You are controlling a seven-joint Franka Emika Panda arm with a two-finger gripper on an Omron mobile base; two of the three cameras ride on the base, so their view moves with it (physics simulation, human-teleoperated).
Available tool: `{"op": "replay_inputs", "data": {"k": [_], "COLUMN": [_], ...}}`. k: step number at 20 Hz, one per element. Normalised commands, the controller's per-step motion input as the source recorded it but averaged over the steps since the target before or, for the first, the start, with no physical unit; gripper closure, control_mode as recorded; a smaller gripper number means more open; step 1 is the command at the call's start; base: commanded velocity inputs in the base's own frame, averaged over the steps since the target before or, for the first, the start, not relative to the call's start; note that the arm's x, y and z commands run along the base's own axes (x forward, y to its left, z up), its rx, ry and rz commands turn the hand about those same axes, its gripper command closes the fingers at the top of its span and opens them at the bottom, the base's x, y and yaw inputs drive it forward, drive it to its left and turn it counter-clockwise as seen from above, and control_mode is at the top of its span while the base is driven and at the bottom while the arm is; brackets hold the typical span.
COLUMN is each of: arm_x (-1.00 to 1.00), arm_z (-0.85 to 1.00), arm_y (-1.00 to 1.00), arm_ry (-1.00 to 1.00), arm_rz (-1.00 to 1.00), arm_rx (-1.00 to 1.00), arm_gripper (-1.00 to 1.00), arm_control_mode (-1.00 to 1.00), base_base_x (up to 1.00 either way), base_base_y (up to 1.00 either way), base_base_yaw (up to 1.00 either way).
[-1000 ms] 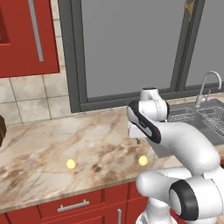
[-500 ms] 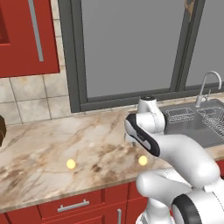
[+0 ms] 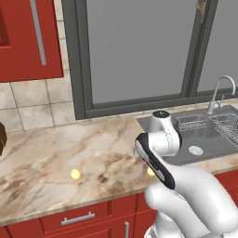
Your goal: Gather the eggs and milk located in the vicinity of the sink area and place them right next to the bowl.
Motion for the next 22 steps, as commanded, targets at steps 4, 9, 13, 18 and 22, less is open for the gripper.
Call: {"op": "replay_inputs", "data": {"k": [4,9,13,18,22], "arm_x": [-0.09,0.0,0.0,0.0,0.0], "arm_z": [0.0,-0.08,-0.3,-0.28,-0.43], "arm_y": [0.0,0.0,0.0,0.0,0.0], "arm_ry": [0.01,0.0,0.0,0.0,0.0], "arm_rz": [-0.05,-0.03,-0.03,-0.03,-0.03], "arm_rx": [0.01,0.0,0.0,0.0,0.0], "arm_gripper": [-1.0,-1.0,-1.0,-1.0,-1.0], "arm_control_mode": [-1.0,-1.0,-1.0,-1.0,-1.0], "base_base_x": [0.0,0.0,0.0,0.0,0.0], "base_base_y": [0.0,0.0,0.0,0.0,0.0], "base_base_yaw": [0.0,0.0,0.0,0.0,0.0]}}
